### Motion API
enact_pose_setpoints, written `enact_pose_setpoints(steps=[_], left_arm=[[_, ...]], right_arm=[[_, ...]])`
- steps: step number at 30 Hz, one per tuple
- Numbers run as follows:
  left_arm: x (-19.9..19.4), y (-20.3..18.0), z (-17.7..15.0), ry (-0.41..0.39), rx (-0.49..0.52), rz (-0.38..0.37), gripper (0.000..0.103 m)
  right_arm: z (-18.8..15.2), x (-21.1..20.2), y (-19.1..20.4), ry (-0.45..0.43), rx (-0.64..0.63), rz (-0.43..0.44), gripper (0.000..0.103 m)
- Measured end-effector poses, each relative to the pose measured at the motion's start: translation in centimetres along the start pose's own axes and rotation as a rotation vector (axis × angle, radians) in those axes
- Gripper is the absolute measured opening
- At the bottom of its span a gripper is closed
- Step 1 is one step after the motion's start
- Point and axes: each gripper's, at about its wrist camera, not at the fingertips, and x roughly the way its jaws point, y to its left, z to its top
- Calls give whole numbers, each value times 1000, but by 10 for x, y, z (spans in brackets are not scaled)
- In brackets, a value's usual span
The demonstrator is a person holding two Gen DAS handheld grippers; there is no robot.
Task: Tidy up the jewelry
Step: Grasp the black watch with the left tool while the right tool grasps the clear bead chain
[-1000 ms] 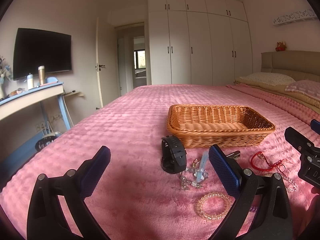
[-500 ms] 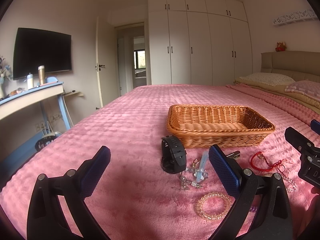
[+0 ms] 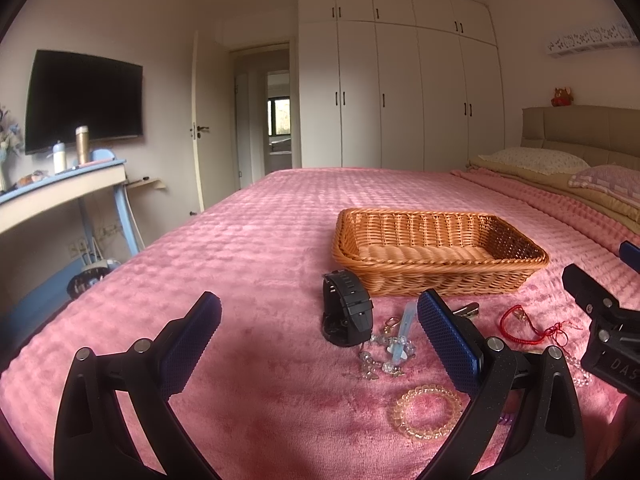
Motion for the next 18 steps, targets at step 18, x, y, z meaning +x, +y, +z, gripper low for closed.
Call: enact_pose_setpoints(steps=[18], left_arm=[[75,24,18,340,-132,-302,63]], right_arm=[[7,13,-24,72,13,48,93]])
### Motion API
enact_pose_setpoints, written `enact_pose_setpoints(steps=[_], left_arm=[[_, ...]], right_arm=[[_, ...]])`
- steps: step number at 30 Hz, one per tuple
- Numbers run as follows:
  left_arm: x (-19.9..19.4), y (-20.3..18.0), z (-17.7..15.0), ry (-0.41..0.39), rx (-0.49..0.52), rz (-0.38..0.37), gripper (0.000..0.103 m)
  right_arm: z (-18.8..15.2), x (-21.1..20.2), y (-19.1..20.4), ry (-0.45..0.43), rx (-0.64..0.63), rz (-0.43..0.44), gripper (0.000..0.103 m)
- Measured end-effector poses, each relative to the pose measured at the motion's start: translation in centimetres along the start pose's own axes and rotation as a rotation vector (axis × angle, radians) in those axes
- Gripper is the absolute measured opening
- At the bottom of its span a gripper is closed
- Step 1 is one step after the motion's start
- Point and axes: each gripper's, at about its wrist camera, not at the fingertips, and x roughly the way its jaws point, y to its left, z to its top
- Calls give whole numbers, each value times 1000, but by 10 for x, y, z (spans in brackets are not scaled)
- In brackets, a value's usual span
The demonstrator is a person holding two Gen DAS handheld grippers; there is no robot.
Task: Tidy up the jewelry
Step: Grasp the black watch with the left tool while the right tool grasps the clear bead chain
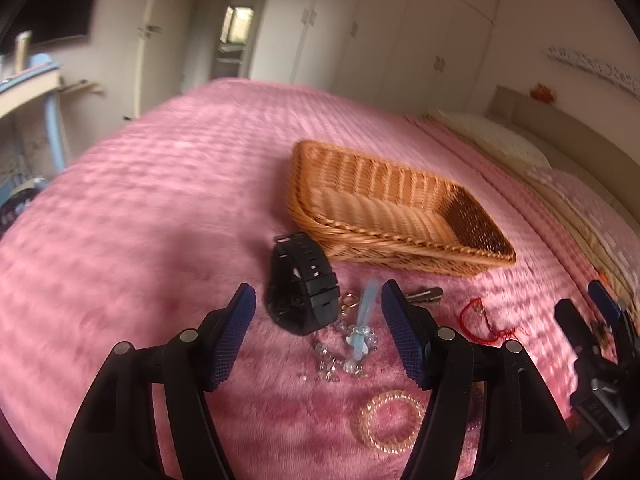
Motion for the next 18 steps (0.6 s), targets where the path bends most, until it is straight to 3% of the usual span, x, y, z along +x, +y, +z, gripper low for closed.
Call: enact_pose_setpoints(steps=[6,12,14,16,18], left_arm=[[27,7,-2,63,-1,-81,60],[43,22,2,90,-86,-185,39],[47,23,3,100,-97,-205,36],[50,25,3,111,-104,-223,22],[51,26,1,111,-112,-230,19]], right_arm=[[-3,25,-41,111,109,57,83],[-15,51,-79,221,291,150,76],[-18,53,-77,243,293,172,73],[-21,51,-71,264,263,184,71],[-24,46,-62,273,228,204,67]])
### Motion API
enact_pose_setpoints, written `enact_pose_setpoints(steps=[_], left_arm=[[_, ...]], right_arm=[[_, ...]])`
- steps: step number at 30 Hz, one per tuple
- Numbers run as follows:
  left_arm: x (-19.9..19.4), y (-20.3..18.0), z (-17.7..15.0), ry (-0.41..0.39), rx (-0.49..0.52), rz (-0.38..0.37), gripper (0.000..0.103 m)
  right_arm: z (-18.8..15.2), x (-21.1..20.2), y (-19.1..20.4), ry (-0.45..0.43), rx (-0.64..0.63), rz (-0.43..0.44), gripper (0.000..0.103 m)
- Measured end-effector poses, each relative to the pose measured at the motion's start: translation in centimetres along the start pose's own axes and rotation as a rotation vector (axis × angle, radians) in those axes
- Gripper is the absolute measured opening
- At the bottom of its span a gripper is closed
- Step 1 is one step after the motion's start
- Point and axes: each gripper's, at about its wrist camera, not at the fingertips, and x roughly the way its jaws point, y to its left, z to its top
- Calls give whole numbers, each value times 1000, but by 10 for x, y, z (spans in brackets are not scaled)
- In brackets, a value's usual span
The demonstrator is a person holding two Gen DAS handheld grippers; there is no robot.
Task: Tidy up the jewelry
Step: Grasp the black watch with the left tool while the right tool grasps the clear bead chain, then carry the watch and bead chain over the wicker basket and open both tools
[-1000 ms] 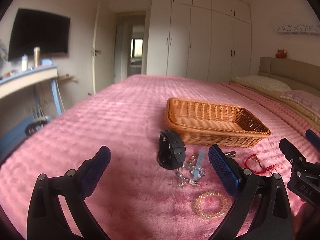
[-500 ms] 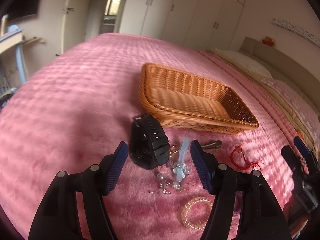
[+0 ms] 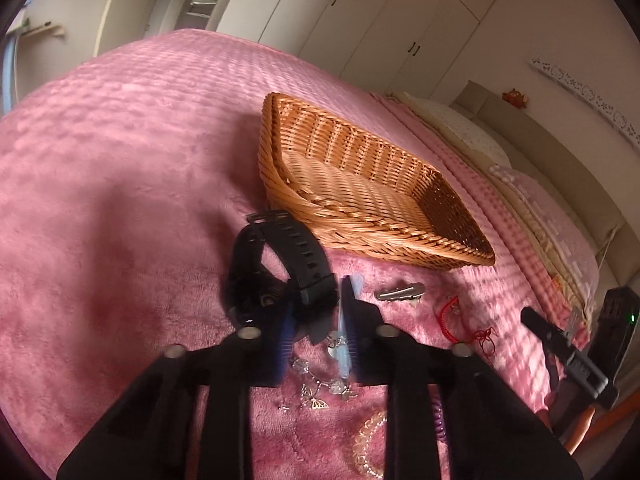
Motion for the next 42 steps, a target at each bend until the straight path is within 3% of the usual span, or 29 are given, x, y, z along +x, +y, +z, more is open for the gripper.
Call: enact_pose_setpoints(steps=[3,8,18,20,22,27,42], left_arm=[[-1,-3,0,-15,4,-2,18],[-12,-14,-7,-52,55,7,14],[-32,-38,-29,-81,148,23,12],[-33,-42,-32,-84,168,40,12],[-35,-46,-34,-90,184,49,12],[-39,-51,-35,-107,204,53,12],[-64,-74,-34,-160,260,23,12]], right_arm=[[-9,-6,12,34,-62,-5,62],[-27,-8,16,128,-132,-41,35],[-44,13,24,241,-217,-109,32],[-46,14,30,237,-241,-109,13],[-48,11,36,215,-270,-129,6],[-41,-11,35,121,-255,-112,6],[-9,-48,52,-1,-193,-2,6]])
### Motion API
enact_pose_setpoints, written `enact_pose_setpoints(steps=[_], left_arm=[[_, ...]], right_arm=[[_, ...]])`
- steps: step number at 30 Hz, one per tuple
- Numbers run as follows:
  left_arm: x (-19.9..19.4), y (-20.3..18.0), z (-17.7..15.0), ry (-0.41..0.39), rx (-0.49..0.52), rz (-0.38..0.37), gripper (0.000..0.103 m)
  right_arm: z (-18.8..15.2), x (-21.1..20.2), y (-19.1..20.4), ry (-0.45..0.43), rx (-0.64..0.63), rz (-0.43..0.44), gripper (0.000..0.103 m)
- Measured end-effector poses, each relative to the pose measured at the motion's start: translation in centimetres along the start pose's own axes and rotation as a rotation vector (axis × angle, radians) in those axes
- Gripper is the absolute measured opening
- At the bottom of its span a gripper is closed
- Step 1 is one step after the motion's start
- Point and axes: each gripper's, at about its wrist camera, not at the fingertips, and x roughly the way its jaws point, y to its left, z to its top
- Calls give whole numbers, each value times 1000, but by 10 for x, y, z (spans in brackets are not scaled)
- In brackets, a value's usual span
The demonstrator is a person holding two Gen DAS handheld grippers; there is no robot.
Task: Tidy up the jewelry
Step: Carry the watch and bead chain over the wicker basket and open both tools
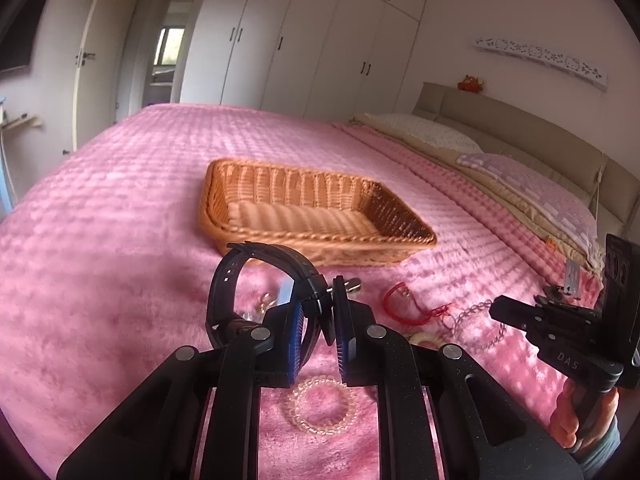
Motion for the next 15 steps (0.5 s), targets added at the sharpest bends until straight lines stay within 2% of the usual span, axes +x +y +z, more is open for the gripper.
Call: enact_pose_setpoints(steps=[5,9,15], left_arm=[[-14,-7,13,-23,21,6,12],[-15,-14,36,-28,40,32,12],[8,-26,83,-37,82,55,12]], right_arm=[[26,-9,6,-35,9,3,6],[69,-14,9,-77,-6,7,6],[124,10,11,-121,-41,-21,6]])
